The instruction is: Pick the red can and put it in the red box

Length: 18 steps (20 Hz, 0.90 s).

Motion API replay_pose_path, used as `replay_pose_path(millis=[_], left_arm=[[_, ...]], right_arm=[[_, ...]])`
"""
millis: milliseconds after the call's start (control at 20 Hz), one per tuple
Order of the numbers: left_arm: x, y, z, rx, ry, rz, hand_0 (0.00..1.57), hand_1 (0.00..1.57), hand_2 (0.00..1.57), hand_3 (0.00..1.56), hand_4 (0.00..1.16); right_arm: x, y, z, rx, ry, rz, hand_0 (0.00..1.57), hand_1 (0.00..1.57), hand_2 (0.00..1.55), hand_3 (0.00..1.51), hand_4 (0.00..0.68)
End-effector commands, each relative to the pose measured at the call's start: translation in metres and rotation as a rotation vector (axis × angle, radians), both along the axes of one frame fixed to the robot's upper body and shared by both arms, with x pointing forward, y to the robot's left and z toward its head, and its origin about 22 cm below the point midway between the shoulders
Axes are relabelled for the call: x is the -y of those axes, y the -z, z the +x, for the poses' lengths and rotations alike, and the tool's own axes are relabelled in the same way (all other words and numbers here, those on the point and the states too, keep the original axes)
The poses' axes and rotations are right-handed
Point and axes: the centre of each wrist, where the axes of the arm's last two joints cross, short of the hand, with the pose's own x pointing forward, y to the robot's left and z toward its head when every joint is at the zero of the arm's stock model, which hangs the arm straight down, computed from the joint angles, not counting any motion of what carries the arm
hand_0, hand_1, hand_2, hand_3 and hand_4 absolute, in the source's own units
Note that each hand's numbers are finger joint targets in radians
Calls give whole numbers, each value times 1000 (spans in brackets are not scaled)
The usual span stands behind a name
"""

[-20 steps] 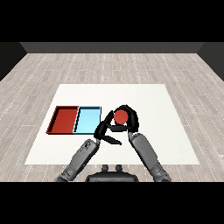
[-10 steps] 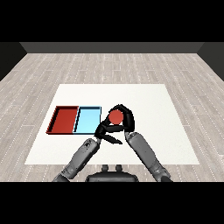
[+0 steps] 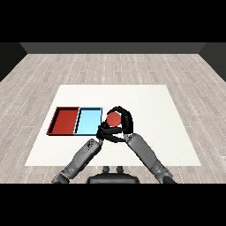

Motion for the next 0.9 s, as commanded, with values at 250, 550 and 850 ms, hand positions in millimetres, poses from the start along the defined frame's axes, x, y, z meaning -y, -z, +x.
replay_pose_path(millis=[250,550,850], left_arm=[[15,-20,2,-36,-162,-40,1571,1571,1571,1514,1119],[5,-17,13,-59,-167,5,1571,1571,1571,1498,1123],[3,-13,2,-20,-189,-26,1571,1571,1571,1492,1130]], right_arm=[[-12,1,-2,-27,-32,56,1571,1571,1475,1406,625],[-3,6,3,-27,-31,44,1571,1571,1470,1400,635],[7,3,-5,-18,-31,42,1571,1571,1461,1394,630]])
